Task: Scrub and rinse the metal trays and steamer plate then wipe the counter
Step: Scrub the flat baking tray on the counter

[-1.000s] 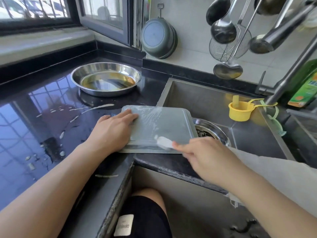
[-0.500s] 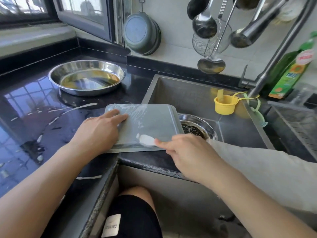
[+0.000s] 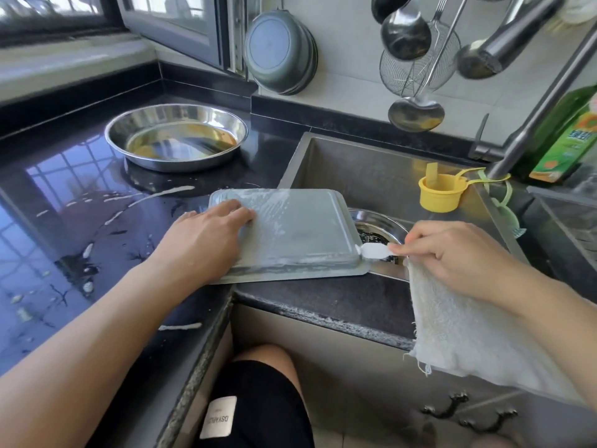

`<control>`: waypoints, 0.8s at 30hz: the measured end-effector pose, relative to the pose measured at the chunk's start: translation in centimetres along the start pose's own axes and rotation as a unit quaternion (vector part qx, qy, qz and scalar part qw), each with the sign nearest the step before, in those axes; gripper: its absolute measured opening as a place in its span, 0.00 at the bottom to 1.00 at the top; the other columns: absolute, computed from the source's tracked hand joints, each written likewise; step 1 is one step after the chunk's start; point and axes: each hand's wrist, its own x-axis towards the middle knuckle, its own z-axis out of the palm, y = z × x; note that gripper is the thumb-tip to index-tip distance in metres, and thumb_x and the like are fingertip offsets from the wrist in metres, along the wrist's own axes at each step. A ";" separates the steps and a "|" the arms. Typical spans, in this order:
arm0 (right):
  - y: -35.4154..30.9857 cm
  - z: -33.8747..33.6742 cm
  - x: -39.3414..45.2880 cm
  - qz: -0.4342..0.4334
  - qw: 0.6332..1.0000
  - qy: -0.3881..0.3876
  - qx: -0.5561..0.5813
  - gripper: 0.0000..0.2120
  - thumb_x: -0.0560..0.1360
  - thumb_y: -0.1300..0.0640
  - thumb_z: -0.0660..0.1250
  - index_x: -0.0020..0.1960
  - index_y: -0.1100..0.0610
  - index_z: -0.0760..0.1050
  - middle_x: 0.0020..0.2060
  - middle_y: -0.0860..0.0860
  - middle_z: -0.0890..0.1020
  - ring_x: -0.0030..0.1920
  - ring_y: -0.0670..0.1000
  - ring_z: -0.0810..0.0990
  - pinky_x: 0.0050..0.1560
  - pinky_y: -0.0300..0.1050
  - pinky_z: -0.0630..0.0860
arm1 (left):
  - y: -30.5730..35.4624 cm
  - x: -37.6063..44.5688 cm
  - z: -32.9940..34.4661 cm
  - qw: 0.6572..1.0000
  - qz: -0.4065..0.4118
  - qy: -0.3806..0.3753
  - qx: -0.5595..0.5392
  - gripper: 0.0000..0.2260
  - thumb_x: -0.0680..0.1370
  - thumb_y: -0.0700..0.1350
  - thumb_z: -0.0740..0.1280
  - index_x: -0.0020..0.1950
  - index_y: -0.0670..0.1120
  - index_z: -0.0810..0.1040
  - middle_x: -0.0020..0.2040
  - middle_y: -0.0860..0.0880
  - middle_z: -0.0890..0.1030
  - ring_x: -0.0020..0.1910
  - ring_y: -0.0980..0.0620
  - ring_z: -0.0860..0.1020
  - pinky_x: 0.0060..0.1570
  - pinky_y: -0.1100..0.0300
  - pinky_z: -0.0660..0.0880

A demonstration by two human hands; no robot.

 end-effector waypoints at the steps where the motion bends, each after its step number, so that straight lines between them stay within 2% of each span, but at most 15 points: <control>1: -0.2 0.0 -0.1 0.007 1.000 -0.012 0.019 0.14 0.79 0.52 0.67 0.62 0.38 0.81 0.42 0.36 0.80 0.42 0.43 0.79 0.43 0.49 0.77 | -0.1 0.1 0.1 1.000 -0.003 0.001 -0.002 0.25 0.82 0.40 0.58 0.79 0.57 0.65 0.78 0.54 0.65 0.63 0.41 0.78 0.60 0.51 0.70; 5: -1.4 0.1 -1.5 0.043 0.996 -0.072 0.023 0.18 0.82 0.53 0.65 0.69 0.36 0.74 0.41 0.42 0.77 0.42 0.40 0.75 0.46 0.43 0.74 | -0.1 0.1 0.5 0.999 -0.021 0.005 -0.025 0.23 0.81 0.40 0.59 0.75 0.57 0.69 0.78 0.54 0.67 0.58 0.39 0.81 0.51 0.51 0.72; 7: -2.6 -0.3 -1.9 0.078 0.990 -0.106 0.049 0.18 0.82 0.53 0.64 0.69 0.36 0.74 0.38 0.46 0.78 0.36 0.41 0.75 0.42 0.41 0.73 | 0.2 0.2 0.4 0.998 -0.038 0.006 -0.040 0.22 0.81 0.41 0.59 0.74 0.56 0.71 0.77 0.54 0.68 0.58 0.40 0.80 0.46 0.52 0.71; 8: -3.2 -0.4 -1.9 0.102 0.984 -0.119 0.087 0.16 0.82 0.54 0.64 0.66 0.39 0.77 0.36 0.49 0.78 0.30 0.42 0.74 0.38 0.39 0.72 | 0.4 0.3 0.3 0.998 -0.047 0.008 -0.044 0.21 0.81 0.41 0.59 0.73 0.56 0.71 0.76 0.54 0.68 0.58 0.40 0.80 0.46 0.52 0.70; 9: -3.7 -0.3 -2.0 0.125 0.977 -0.126 0.118 0.13 0.82 0.55 0.64 0.64 0.47 0.81 0.31 0.51 0.76 0.26 0.43 0.70 0.34 0.39 0.71 | 0.4 0.3 0.3 0.997 -0.053 0.010 -0.046 0.20 0.81 0.41 0.59 0.72 0.55 0.72 0.76 0.54 0.69 0.58 0.39 0.79 0.46 0.51 0.71; 11: -4.3 0.4 -1.7 0.151 0.971 -0.123 0.136 0.12 0.82 0.56 0.63 0.60 0.61 0.79 0.24 0.49 0.68 0.23 0.45 0.66 0.30 0.41 0.67 | 0.5 0.2 0.4 0.998 -0.050 0.013 -0.044 0.19 0.82 0.42 0.58 0.72 0.55 0.72 0.75 0.53 0.69 0.58 0.38 0.80 0.47 0.49 0.73; 14: -6.0 1.6 0.3 0.197 0.962 -0.089 0.166 0.11 0.81 0.61 0.61 0.56 0.68 0.75 0.24 0.49 0.65 0.21 0.48 0.68 0.24 0.40 0.65 | 0.2 0.2 0.6 0.998 -0.035 0.005 -0.046 0.20 0.81 0.40 0.59 0.72 0.55 0.71 0.75 0.53 0.69 0.57 0.38 0.80 0.48 0.48 0.75; 18: -6.3 1.8 3.9 0.255 0.941 -0.050 0.216 0.10 0.79 0.62 0.61 0.44 0.64 0.80 0.20 0.53 0.69 0.17 0.51 0.66 0.25 0.40 0.64 | 0.3 0.0 0.6 0.999 -0.023 0.010 -0.044 0.23 0.79 0.38 0.60 0.73 0.55 0.71 0.76 0.55 0.68 0.58 0.38 0.79 0.45 0.50 0.72; 20: -6.3 1.9 3.7 0.253 0.943 -0.058 0.208 0.10 0.79 0.61 0.61 0.45 0.65 0.79 0.20 0.53 0.68 0.18 0.51 0.65 0.25 0.40 0.64 | 0.5 -0.1 0.7 0.999 -0.022 0.019 -0.039 0.23 0.79 0.39 0.59 0.73 0.54 0.71 0.76 0.54 0.68 0.59 0.39 0.79 0.44 0.52 0.68; 22: -6.5 2.4 1.7 0.239 0.950 -0.052 0.194 0.10 0.78 0.61 0.61 0.49 0.66 0.78 0.24 0.52 0.64 0.24 0.52 0.62 0.28 0.42 0.62 | 0.6 -0.2 0.7 0.999 -0.019 0.023 -0.038 0.23 0.80 0.40 0.58 0.74 0.53 0.70 0.76 0.53 0.68 0.61 0.40 0.78 0.45 0.52 0.66; 24: -7.4 2.6 -1.3 0.223 0.954 -0.046 0.194 0.10 0.79 0.59 0.62 0.51 0.60 0.81 0.26 0.49 0.62 0.28 0.50 0.58 0.28 0.43 0.59 | 0.7 -0.1 0.4 0.999 -0.010 0.023 -0.041 0.22 0.80 0.40 0.57 0.74 0.53 0.70 0.76 0.53 0.68 0.62 0.40 0.77 0.46 0.52 0.66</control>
